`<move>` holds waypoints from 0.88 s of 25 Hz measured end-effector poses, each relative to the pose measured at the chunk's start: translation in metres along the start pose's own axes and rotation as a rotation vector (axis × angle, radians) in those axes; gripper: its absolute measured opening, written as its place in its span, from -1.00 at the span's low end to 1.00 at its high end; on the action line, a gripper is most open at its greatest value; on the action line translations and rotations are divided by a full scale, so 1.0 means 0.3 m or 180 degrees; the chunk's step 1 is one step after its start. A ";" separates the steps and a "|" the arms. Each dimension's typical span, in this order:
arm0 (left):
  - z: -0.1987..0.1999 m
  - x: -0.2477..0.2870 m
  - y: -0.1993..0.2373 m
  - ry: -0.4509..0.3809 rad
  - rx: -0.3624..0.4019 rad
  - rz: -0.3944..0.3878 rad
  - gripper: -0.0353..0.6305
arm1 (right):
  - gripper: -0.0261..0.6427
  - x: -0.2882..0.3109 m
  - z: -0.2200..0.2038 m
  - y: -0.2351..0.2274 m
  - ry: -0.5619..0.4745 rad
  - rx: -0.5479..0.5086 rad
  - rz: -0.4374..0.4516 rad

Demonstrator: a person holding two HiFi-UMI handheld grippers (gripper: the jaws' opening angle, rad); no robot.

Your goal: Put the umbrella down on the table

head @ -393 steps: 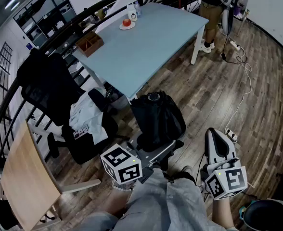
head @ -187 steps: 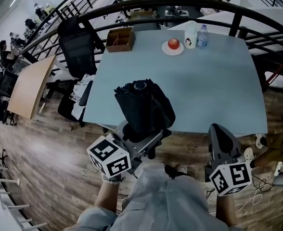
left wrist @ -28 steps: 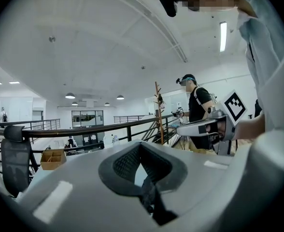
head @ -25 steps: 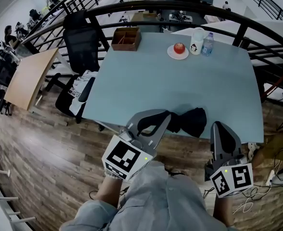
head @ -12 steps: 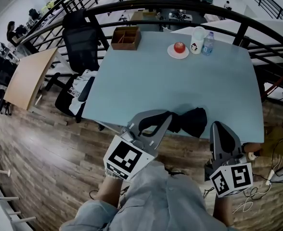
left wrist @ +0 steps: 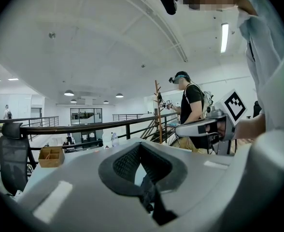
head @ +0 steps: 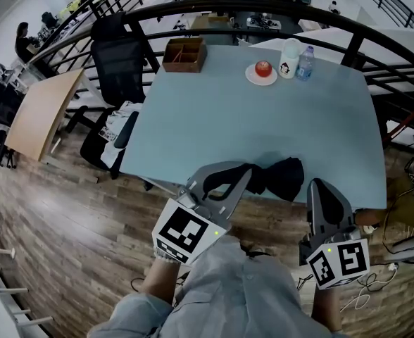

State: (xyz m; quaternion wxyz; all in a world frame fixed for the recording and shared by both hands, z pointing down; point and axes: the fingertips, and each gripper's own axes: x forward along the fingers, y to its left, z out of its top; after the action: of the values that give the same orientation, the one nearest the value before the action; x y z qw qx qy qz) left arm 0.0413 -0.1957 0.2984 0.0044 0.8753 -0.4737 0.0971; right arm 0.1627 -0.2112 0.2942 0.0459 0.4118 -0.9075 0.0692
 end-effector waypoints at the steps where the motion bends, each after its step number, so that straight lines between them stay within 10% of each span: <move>1: -0.002 -0.003 0.001 0.0000 0.0001 -0.0005 -0.88 | -0.93 0.002 -0.002 0.003 0.0004 0.0000 -0.0001; 22: -0.061 -0.090 0.047 0.0026 -0.0060 -0.0263 -0.88 | -0.93 0.011 -0.052 0.120 0.0046 0.0066 -0.0251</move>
State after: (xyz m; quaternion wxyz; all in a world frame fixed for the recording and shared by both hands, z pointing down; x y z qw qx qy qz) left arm 0.0122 -0.1794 0.3104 0.0186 0.8936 -0.4380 0.0959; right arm 0.1337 -0.1877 0.3069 0.0510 0.4472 -0.8894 0.0796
